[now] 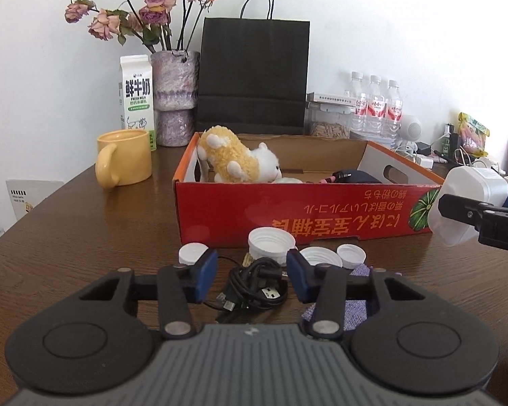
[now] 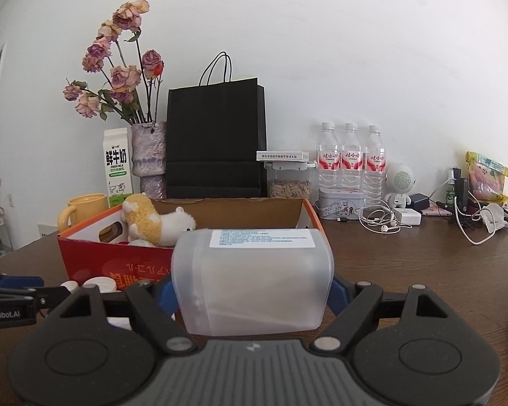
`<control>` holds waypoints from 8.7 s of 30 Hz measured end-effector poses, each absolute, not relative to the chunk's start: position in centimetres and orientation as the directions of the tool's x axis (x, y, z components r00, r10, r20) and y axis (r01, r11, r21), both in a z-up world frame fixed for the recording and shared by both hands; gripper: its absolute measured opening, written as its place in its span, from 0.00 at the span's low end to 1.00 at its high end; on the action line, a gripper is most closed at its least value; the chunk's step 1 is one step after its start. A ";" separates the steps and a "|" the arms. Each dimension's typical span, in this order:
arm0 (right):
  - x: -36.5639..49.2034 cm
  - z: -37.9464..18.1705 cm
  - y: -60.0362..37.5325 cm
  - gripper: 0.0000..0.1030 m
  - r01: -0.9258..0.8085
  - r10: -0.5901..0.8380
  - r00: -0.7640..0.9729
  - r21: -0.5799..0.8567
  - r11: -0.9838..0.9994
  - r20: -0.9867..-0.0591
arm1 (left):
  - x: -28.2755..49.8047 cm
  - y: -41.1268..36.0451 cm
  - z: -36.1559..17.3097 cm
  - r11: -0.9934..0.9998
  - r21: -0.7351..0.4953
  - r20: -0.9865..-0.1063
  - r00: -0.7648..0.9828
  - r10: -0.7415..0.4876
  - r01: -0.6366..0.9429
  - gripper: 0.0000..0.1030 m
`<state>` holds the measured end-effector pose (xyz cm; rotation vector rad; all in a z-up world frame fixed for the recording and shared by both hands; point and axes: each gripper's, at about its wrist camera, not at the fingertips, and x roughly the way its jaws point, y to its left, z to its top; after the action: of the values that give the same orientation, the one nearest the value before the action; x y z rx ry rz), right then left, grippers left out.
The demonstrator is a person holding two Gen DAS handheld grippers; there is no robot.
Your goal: Organize objects
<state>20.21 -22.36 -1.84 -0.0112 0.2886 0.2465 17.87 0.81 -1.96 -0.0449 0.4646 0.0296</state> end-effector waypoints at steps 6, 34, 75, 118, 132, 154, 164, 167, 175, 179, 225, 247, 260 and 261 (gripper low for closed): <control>19.9 -1.8 -22.2 0.79 -0.256 0.249 0.928 0.014 0.967 -0.275 | 19.0 1.3 -2.6 0.996 -0.067 -0.512 0.859 0.017 -0.060 0.43; 20.1 -2.0 -22.4 0.79 -0.258 0.255 0.925 0.028 0.966 -0.282 | 16.6 1.5 -1.5 0.991 -0.124 -0.359 0.933 0.000 -0.048 0.22; 34.0 0.0 -17.3 0.79 -0.247 0.262 0.914 0.085 0.965 -0.310 | 31.1 1.3 2.5 0.975 -0.195 -0.355 0.934 0.034 -0.110 0.22; 28.3 1.3 -18.4 1.00 -0.273 0.264 0.925 0.004 0.962 -0.275 | 25.4 0.9 3.3 0.984 -0.141 -0.195 0.977 0.084 -0.112 1.00; 26.0 0.8 -18.7 1.00 -0.317 0.295 0.905 -0.024 0.948 -0.305 | 22.7 0.7 2.5 0.993 -0.092 -0.202 0.978 0.050 -0.070 1.00; 18.9 0.6 -19.7 1.00 -0.341 0.314 0.876 -0.009 0.940 -0.366 | 14.7 2.3 3.4 0.986 -0.110 -0.266 0.959 0.094 -0.127 1.00; 13.4 1.4 -19.9 1.00 -0.346 0.333 0.859 0.038 0.937 -0.389 | 9.0 3.2 4.8 0.984 -0.101 -0.285 0.952 0.115 -0.149 1.00; 12.5 1.3 -19.8 1.00 -0.350 0.335 0.853 0.038 0.936 -0.400 | 8.1 3.5 4.4 0.983 -0.103 -0.306 0.945 0.116 -0.154 1.00; 11.1 0.5 -19.4 1.00 -0.370 0.340 0.832 0.018 0.929 -0.438 | 7.2 4.0 3.4 0.979 -0.120 -0.345 0.932 0.112 -0.163 1.00; 11.1 0.2 -19.2 1.00 -0.375 0.338 0.822 0.011 0.927 -0.458 | 7.1 4.2 3.2 0.980 -0.122 -0.354 0.929 0.108 -0.160 1.00; 15.6 -2.3 -19.9 0.10 -0.509 0.532 0.690 0.193 0.839 -0.491 | 7.5 4.7 0.3 0.980 -0.103 -0.433 0.895 0.110 -0.170 1.00; 22.9 -4.3 -15.2 0.78 -0.514 0.455 0.631 0.101 0.852 -0.628 | 8.5 4.3 -0.5 0.981 -0.076 -0.463 0.878 0.126 -0.181 1.00; 22.0 -3.1 -18.2 1.00 -0.508 0.522 0.652 0.194 0.839 -0.551 | 10.0 2.9 -0.7 0.988 -0.049 -0.479 0.871 0.107 -0.149 1.00; 21.7 -3.0 -17.8 0.99 -0.530 0.531 0.649 0.177 0.829 -0.544 | 10.5 2.9 -0.7 0.988 -0.043 -0.482 0.870 0.108 -0.146 1.00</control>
<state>21.66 -17.83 -2.98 0.0016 0.6190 0.6027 10.47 2.89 -0.72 -0.0786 0.4992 0.1329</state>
